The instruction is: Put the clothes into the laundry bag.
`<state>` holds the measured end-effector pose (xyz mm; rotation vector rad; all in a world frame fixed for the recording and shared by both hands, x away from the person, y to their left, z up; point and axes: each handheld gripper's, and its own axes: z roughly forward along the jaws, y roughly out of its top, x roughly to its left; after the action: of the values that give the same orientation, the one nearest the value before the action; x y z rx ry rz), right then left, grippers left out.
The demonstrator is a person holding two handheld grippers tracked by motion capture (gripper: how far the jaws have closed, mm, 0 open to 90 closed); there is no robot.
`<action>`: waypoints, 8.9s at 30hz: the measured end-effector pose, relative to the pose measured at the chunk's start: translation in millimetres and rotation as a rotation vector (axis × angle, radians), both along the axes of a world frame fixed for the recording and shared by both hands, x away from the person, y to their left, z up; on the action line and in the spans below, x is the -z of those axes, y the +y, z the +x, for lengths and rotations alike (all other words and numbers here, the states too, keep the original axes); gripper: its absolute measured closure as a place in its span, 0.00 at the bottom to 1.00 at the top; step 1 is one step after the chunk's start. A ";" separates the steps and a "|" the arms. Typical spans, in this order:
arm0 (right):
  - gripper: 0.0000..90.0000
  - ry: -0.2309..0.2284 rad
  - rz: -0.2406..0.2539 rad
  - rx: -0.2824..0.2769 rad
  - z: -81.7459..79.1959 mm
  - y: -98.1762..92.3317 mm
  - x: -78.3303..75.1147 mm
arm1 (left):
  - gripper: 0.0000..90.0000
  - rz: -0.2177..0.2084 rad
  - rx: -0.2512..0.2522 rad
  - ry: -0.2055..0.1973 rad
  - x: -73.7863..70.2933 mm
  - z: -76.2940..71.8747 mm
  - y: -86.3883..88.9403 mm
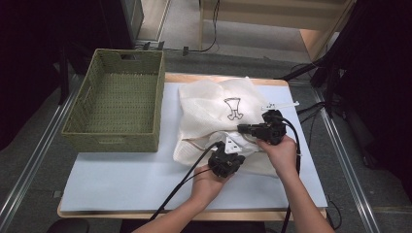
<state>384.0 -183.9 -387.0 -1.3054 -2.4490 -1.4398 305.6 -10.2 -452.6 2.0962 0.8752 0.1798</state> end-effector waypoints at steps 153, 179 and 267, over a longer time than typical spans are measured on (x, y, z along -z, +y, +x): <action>1.00 0.022 0.035 0.049 6.3 -12.3 7.2 | 1.00 0.003 -0.222 -0.242 -6.1 98.3 -7.1; 1.00 0.052 -0.009 0.053 9.9 -12.1 16.2 | 1.00 0.031 -0.152 -0.016 -3.9 91.2 24.9; 0.99 0.063 -0.006 0.078 10.1 -16.9 21.3 | 0.80 0.101 -0.046 0.044 1.2 67.1 29.3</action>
<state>394.2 -200.9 -408.3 -1.4402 -2.3897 -1.3859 372.6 19.2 -453.8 2.1818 0.9588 0.2065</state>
